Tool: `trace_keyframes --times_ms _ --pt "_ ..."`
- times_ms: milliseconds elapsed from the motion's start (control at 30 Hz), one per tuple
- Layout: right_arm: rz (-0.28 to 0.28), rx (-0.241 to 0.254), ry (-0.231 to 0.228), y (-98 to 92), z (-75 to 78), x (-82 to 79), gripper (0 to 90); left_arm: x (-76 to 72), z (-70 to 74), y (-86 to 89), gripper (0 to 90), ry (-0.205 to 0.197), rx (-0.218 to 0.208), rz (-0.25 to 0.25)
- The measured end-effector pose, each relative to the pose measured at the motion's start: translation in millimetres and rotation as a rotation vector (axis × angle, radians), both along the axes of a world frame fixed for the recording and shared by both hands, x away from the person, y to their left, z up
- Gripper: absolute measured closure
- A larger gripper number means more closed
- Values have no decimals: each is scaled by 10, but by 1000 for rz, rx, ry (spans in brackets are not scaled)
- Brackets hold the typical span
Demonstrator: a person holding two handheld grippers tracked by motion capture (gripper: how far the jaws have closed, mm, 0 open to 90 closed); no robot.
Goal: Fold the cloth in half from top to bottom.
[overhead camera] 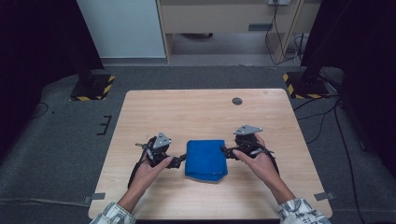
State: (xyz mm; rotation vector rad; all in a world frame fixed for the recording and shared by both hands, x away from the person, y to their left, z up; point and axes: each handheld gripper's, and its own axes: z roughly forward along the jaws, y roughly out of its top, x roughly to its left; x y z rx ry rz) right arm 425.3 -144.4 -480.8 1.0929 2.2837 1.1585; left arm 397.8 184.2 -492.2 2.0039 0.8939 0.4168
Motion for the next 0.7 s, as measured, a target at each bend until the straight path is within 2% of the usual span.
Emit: trace_keyframes --times_ms 300,500,700 --pt "-38 26 -3 -110 69 57 105 52 75 151 43 -3 -19 31" --pt "-53 21 -16 -219 94 101 105 86 84 308 43 -8 -16 60" --pt "-78 25 -14 -317 125 131 103 117 102 438 43 -9 -30 87"
